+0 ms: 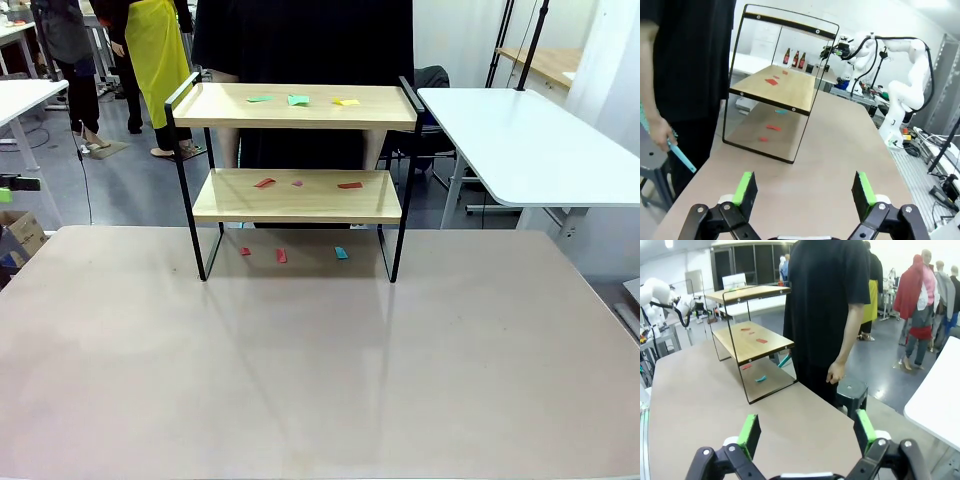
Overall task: Clean the shelf.
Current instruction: Pick up the Duster handed by the human.
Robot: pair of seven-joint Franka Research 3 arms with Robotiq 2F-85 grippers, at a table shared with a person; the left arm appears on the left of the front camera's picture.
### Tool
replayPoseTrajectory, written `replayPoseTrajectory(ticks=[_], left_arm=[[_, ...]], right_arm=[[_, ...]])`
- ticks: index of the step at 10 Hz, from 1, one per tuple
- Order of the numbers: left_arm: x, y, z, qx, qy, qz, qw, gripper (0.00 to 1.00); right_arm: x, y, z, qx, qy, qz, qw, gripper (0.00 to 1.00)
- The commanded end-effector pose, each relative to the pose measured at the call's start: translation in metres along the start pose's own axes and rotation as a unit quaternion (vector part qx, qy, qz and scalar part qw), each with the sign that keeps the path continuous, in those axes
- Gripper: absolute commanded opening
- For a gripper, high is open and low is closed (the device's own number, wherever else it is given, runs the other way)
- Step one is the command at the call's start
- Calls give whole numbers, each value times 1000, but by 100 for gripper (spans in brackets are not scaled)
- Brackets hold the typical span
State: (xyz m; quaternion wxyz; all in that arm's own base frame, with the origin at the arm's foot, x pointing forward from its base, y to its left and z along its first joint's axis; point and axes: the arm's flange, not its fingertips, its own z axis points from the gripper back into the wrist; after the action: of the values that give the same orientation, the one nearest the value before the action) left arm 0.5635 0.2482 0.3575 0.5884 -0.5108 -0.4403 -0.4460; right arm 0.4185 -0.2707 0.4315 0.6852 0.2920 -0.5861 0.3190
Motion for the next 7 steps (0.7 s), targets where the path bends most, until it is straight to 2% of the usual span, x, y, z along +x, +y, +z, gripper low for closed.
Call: replayPoseTrajectory(ticks=[1, 4, 7], left_arm=[[-9, 14, 9, -20, -24, -31, 999, 100], [-23, 28, 17, -27, -40, -43, 998, 100], [-30, 35, 19, -22, -36, -44, 998, 100]], right_arm=[[-20, -35, -9, 9, -21, -1, 1000, 100], [-32, -45, -18, 7, -39, 3, 999, 100], [-39, -50, -21, 4, -48, -2, 999, 100]])
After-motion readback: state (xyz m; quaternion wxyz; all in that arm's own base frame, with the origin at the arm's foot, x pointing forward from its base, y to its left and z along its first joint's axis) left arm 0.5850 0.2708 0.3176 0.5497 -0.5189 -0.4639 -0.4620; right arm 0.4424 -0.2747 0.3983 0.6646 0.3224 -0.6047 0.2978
